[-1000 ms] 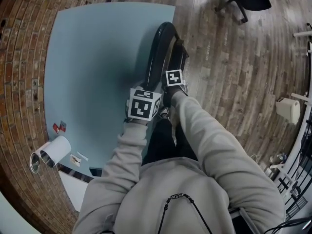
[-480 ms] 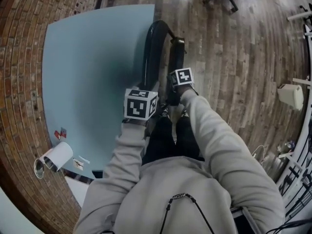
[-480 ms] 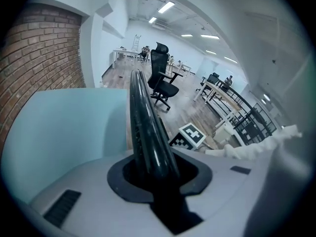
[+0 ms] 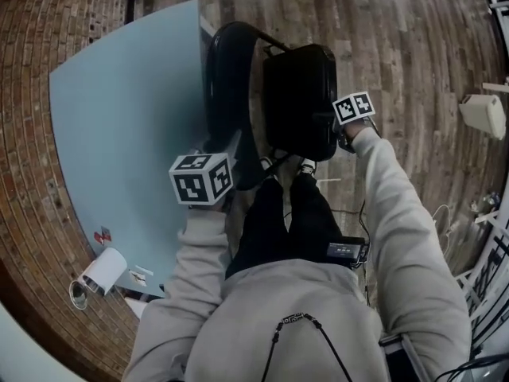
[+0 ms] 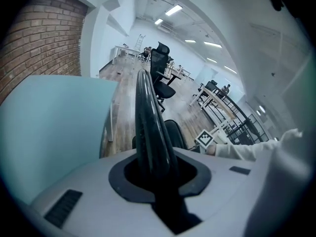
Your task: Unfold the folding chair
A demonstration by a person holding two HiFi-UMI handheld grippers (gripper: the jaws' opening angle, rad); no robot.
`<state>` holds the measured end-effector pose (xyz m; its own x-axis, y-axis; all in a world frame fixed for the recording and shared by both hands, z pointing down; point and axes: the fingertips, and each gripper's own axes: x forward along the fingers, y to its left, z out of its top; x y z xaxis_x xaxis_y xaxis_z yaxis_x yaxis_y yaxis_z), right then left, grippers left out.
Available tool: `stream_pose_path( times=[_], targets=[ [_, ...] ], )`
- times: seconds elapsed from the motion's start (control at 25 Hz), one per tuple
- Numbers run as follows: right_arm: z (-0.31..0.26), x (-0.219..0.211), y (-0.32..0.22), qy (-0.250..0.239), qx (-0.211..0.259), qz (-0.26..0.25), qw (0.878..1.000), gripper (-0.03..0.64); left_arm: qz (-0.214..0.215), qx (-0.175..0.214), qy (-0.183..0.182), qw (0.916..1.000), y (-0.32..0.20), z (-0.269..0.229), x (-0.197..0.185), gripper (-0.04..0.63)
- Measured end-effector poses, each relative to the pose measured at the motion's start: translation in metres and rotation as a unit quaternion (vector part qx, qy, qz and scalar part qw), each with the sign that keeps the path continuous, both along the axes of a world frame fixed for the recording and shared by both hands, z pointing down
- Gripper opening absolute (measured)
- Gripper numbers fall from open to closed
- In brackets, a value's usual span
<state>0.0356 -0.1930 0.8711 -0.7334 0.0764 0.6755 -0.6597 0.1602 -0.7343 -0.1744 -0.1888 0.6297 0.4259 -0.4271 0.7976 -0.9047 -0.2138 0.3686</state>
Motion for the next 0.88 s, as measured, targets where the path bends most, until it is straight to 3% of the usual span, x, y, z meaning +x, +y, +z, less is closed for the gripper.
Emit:
stream_pose_path(
  times=[0.2, 0.4, 0.56, 0.72, 0.88],
  targets=[
    [0.019, 0.053, 0.011, -0.072, -0.006, 0.028, 0.997, 0.158, 0.051, -0.005, -0.023, 0.9984, -0.001, 0.011, 0.032, 0.087],
    [0.045, 0.101, 0.011, -0.135, 0.005, 0.049, 0.99, 0.158, 0.049, -0.023, -0.015, 0.9984, -0.002, 0.029, 0.042, 0.083],
    [0.073, 0.142, 0.014, -0.147, 0.011, 0.056, 0.987, 0.158, 0.045, -0.038, 0.0, 0.9983, -0.003, 0.046, 0.046, 0.078],
    [0.095, 0.156, 0.022, -0.231, -0.006, 0.111, 0.967, 0.156, 0.035, -0.074, 0.023, 0.9964, 0.001, 0.07, 0.036, 0.073],
    [0.108, 0.166, 0.011, -0.298, 0.033, 0.128, 0.945, 0.15, 0.015, -0.098, 0.038, 0.9944, 0.002, 0.088, 0.026, 0.067]
  ],
)
